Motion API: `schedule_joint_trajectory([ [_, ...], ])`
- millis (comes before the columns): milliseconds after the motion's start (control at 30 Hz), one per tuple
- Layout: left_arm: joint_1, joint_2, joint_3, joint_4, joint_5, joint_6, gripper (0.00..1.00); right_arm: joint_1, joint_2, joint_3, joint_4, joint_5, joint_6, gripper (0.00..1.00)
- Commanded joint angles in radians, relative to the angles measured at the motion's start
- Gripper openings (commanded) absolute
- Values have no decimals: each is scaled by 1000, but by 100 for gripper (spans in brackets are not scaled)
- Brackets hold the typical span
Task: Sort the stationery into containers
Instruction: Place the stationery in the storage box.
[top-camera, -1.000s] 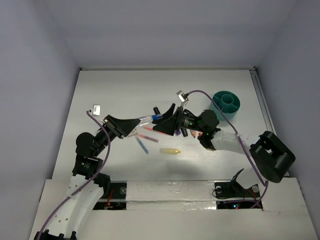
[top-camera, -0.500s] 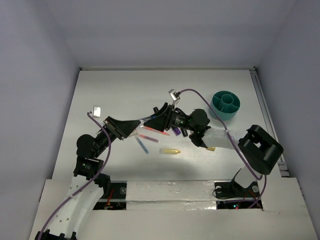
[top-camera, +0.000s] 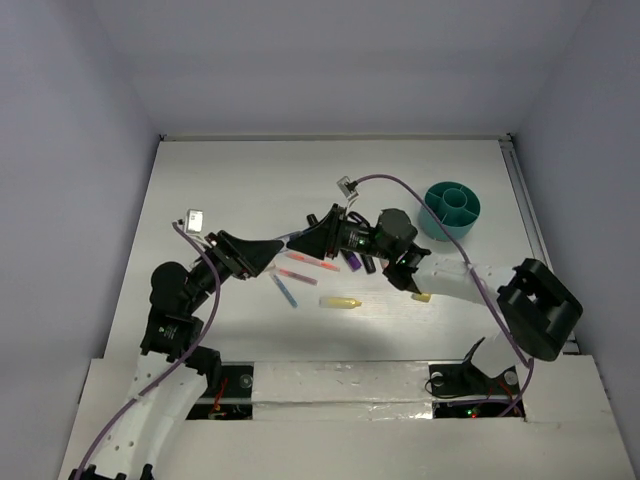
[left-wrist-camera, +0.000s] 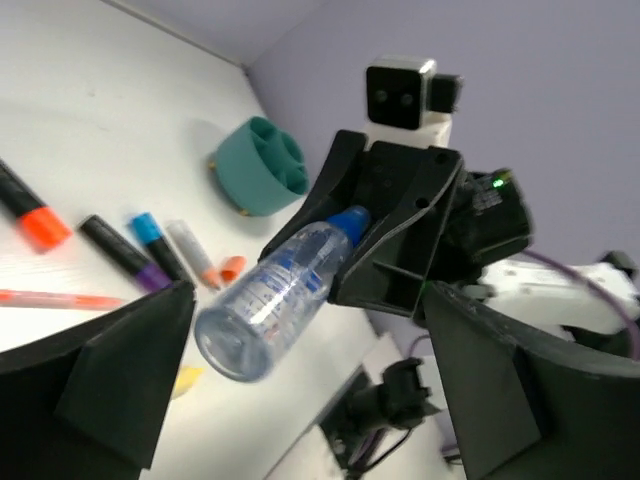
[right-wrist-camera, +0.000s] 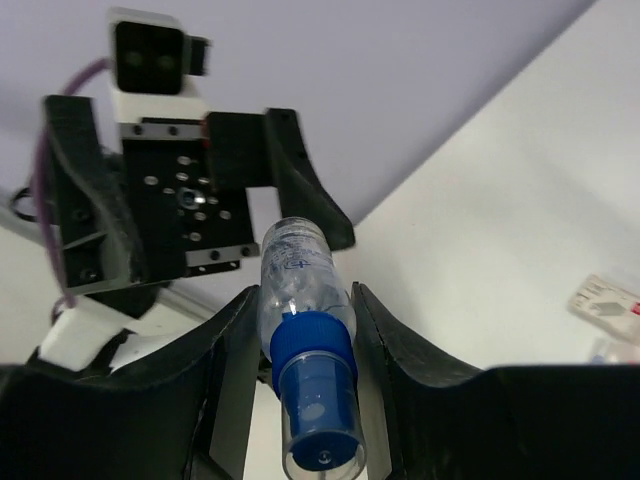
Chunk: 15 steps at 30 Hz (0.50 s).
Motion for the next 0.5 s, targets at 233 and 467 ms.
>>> schedule_joint_trajectory([
  [233,0,0,311,-518,-193,482,99,-139,-242,312,-956,268,-480,6],
  [467,-10,-38,262,-526,-176,558,99,-381,-264,427,-1409,599,-571,3],
])
